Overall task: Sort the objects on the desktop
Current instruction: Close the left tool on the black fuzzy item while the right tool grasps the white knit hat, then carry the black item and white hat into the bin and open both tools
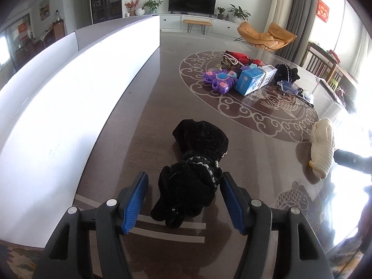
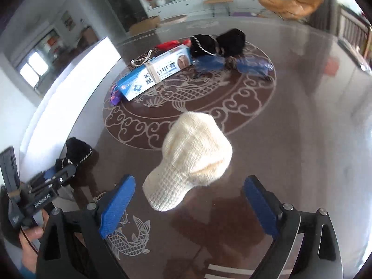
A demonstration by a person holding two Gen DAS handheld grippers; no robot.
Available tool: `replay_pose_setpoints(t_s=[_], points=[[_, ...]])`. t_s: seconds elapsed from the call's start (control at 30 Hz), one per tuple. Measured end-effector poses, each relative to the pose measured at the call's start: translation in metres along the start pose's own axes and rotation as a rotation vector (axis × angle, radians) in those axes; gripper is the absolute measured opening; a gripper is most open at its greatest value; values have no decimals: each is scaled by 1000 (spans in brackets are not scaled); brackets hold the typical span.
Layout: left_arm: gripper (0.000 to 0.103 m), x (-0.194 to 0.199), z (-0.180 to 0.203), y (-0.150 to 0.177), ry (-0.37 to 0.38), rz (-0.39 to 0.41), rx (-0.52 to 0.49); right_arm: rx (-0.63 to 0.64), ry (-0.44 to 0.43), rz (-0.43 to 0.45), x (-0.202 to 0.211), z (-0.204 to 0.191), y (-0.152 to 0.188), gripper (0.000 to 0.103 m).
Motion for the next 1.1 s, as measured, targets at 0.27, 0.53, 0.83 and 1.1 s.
replay_pose_setpoints(t_s=[0.27,0.53,0.83,1.1], points=[[63,-21,-3,-8,-104,-18,-34,104,13,46,-33,-26,-5,90],[36,4,4,-19,-34,53,49,242,7,60,-11,-31,-3,47],[36,98,-64,-114,-11,273,259,349,-143,135,23,-109,-55,47],[36,102,-239,-135,-270,226,323,481,-427,169,14,-309,-91,47]])
Point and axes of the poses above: each gripper's, at about its wrist camera, not at the fingertips, and x roughly against the way its jaws point, z to its right, y to its underside, the point moved 10 cm from there along -x, roughly the way its jaws point, and after that the axes turned 14 degrees about z, right-handed, at the moved point
